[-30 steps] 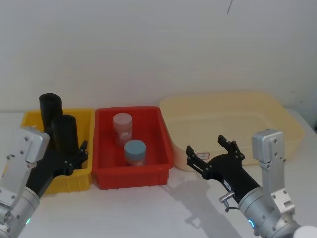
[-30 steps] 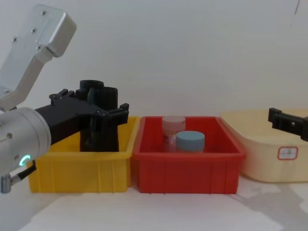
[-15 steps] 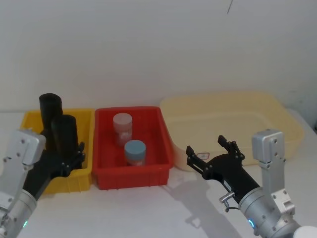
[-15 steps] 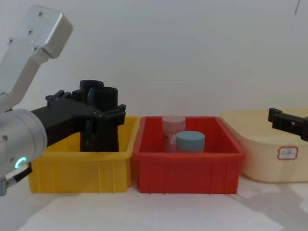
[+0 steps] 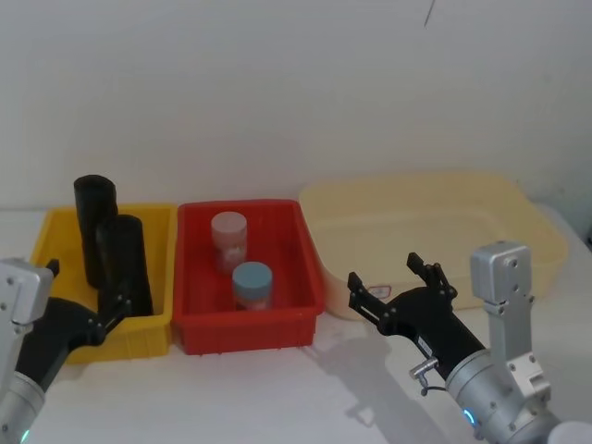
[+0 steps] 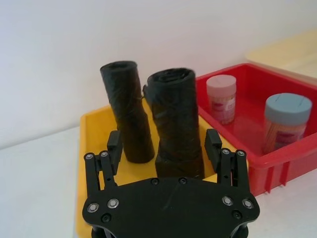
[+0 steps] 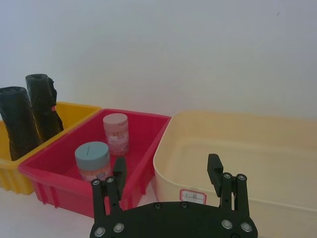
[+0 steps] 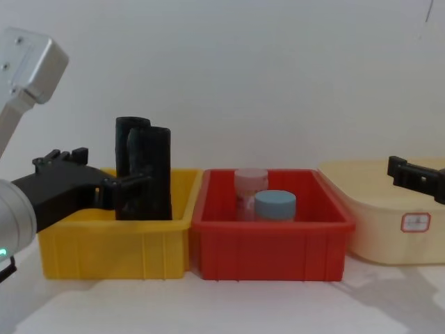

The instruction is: Pick up the garbage bag with the one hand and transfer it to the other hand.

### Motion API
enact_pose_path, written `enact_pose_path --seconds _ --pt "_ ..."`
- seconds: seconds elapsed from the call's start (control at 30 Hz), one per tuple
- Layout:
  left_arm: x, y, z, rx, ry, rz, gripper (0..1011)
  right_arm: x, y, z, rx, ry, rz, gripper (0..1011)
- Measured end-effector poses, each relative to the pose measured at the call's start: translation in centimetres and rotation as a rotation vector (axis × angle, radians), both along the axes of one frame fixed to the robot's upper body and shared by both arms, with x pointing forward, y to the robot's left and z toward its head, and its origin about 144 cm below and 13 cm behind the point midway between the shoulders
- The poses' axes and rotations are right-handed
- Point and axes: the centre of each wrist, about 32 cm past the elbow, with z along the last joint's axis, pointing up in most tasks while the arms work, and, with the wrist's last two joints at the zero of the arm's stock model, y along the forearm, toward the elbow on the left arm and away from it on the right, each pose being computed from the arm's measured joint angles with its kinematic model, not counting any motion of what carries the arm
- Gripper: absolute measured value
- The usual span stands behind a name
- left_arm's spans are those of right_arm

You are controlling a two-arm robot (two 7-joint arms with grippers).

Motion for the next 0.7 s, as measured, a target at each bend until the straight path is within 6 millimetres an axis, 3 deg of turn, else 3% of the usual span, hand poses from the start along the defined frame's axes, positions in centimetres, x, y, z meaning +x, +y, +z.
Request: enact_pose_path --seconds 0.7 --pt "3.7 -0.2 -0.6 -0.042 -0.001 -0.044 1001 0.0 0.0 0.0 0.0 0.0 0.0 1001"
